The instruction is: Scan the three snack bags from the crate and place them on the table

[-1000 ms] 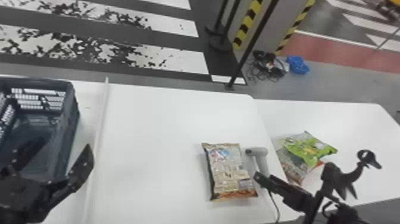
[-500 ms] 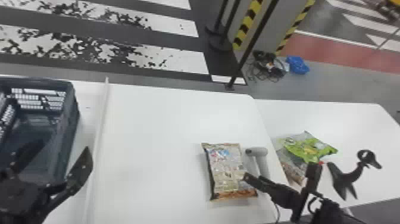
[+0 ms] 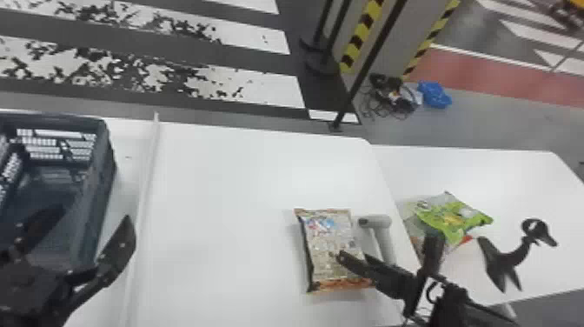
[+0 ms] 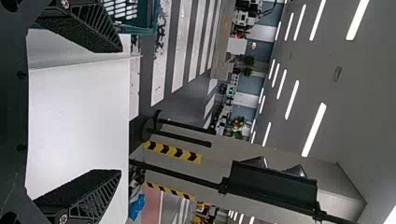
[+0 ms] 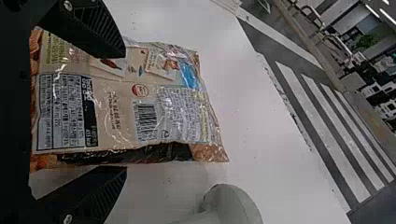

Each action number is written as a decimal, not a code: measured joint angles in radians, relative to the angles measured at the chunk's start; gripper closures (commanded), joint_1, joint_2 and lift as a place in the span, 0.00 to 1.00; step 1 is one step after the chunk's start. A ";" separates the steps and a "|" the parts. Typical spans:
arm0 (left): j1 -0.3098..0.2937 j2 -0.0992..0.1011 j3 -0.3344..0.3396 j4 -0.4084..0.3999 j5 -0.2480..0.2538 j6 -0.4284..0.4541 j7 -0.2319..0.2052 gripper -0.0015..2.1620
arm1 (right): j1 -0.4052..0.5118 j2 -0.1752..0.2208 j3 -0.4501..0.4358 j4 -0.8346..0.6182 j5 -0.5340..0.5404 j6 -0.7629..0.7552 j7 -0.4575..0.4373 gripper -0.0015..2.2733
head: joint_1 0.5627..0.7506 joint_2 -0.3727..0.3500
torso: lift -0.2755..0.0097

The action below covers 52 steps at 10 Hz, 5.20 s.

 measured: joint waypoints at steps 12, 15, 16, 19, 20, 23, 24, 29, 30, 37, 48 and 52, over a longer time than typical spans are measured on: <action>-0.022 -0.002 -0.008 0.033 0.005 -0.007 -0.003 0.03 | 0.095 0.012 -0.199 -0.403 -0.171 0.365 0.025 0.96 | 0.70 0.03 | 0.84; 0.005 0.001 0.000 -0.010 -0.007 0.032 0.000 0.03 | -0.199 -0.028 -0.314 -0.114 -0.214 0.302 -0.204 0.96 | 0.70 0.03 | 0.84; 0.020 0.002 0.008 -0.029 -0.009 0.053 0.001 0.03 | -0.306 -0.053 -0.312 0.028 -0.162 0.179 -0.303 0.96 | 0.70 0.03 | 0.84; 0.066 0.001 0.027 -0.063 -0.020 0.058 0.005 0.03 | -0.521 -0.130 -0.157 0.356 0.043 -0.159 -0.556 0.96 | 0.70 0.03 | 0.84; 0.078 0.000 0.029 -0.071 -0.021 0.054 0.004 0.03 | -0.563 -0.133 -0.073 0.406 0.129 -0.183 -0.657 0.92 | 0.70 0.03 | 0.84; 0.105 0.008 0.030 -0.092 -0.021 0.015 -0.002 0.03 | -0.639 -0.122 0.196 0.535 0.440 -0.188 -0.873 0.92 | 0.70 0.03 | 0.84; 0.109 0.014 0.030 -0.093 -0.019 0.003 -0.003 0.03 | -0.648 -0.120 0.212 0.549 0.472 -0.180 -0.898 0.92 | 0.70 0.03 | 0.84; 0.104 0.021 0.011 -0.092 -0.015 -0.008 -0.011 0.03 | -0.634 -0.161 0.155 0.571 0.420 -0.071 -0.992 0.01 | 0.70 0.03 | 0.84; 0.101 0.021 0.006 -0.093 -0.018 -0.003 -0.011 0.03 | -0.612 -0.167 0.154 0.538 0.379 -0.016 -0.989 0.02 | 0.70 0.03 | 0.84; 0.103 0.013 -0.011 -0.113 -0.035 0.019 0.008 0.03 | -0.049 -0.024 0.022 -0.402 0.094 0.386 -0.924 0.03 | 0.70 0.03 | 0.84; 0.144 -0.032 -0.037 -0.134 -0.088 0.023 0.073 0.03 | 0.638 0.211 0.320 -0.887 0.009 -0.641 -0.592 0.04 | 0.70 0.26 | 0.84; 0.149 -0.032 -0.017 -0.178 -0.089 0.152 0.087 0.03 | 0.647 0.214 0.286 -0.769 -0.004 -0.765 -0.573 0.04 | 0.70 0.19 | 0.84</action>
